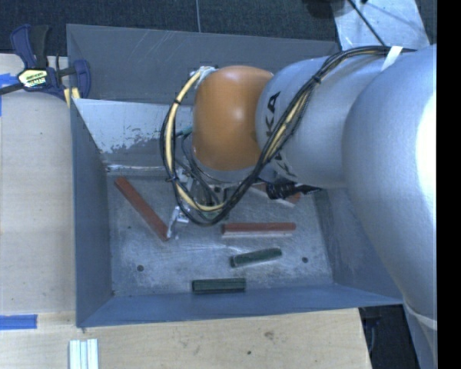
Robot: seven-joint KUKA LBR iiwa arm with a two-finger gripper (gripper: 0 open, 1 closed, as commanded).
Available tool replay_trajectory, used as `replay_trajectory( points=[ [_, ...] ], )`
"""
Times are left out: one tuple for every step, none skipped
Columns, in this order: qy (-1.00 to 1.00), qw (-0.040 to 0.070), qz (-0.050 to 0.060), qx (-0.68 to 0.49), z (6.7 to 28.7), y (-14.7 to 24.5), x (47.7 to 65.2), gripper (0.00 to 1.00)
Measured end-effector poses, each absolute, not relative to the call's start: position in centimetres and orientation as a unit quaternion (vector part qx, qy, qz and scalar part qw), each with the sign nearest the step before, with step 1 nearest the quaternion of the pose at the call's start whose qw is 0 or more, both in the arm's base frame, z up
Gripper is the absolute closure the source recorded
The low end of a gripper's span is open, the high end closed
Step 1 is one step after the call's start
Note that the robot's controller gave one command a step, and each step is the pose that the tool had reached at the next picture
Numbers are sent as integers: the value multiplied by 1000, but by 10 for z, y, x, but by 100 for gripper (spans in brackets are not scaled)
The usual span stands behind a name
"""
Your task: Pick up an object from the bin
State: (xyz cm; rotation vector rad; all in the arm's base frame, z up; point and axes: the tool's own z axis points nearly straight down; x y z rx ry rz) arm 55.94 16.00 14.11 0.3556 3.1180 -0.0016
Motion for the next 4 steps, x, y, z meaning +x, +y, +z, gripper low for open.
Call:
replay_trajectory(
  points=[
    [997, 3, 1, 80, 96, 196, 584, 0],
    [977, 4, 3, 211, 77, 200, 580, 100],
    [977, 4, 3, 211, 77, 200, 580, 100],
    [978, 4, 2, 211, 78, 200, 580, 100]
  ],
)
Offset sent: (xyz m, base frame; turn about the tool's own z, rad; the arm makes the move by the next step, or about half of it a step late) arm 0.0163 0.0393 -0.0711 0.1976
